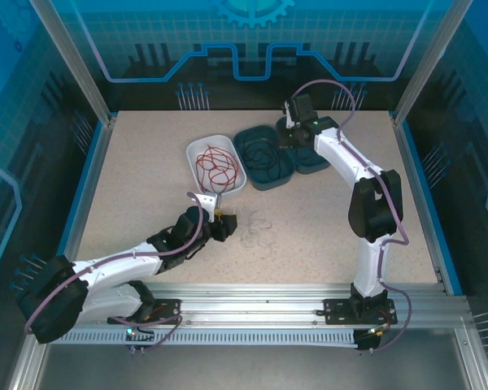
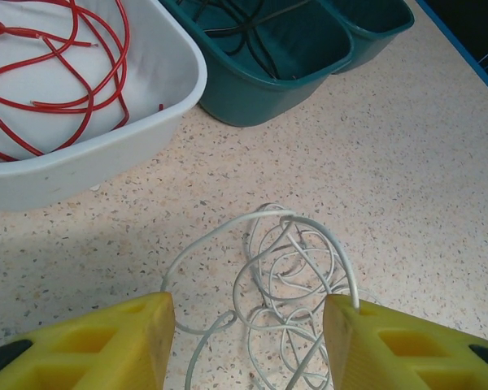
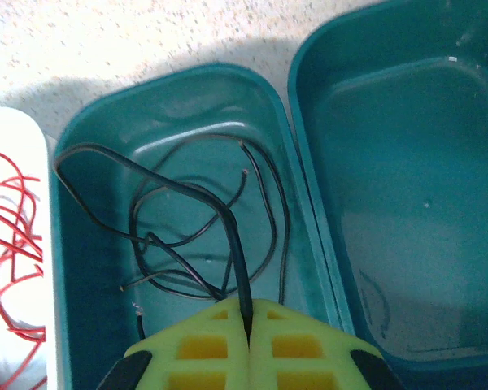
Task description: Untangle the cables
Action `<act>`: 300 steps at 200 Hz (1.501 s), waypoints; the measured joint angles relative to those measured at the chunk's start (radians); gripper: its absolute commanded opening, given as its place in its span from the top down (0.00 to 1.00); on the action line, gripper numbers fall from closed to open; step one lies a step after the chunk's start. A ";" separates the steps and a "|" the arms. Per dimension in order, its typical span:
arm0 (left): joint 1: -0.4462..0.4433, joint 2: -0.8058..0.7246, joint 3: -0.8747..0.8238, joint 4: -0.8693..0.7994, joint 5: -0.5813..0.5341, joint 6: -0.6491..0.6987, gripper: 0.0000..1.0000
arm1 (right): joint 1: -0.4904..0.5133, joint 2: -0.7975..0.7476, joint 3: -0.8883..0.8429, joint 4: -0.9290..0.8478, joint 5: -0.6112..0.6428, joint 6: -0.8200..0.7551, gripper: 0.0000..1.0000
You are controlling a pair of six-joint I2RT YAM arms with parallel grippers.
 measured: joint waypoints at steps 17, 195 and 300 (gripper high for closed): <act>0.000 0.002 0.006 0.000 0.002 0.000 0.47 | 0.000 0.000 -0.003 0.000 0.018 -0.011 1.00; 0.000 0.005 0.033 -0.002 0.018 0.000 0.46 | 0.119 0.272 0.171 -0.183 0.259 -0.077 0.94; 0.000 -0.022 0.033 -0.023 0.026 -0.003 0.46 | 0.131 0.186 0.183 -0.235 0.279 -0.107 0.67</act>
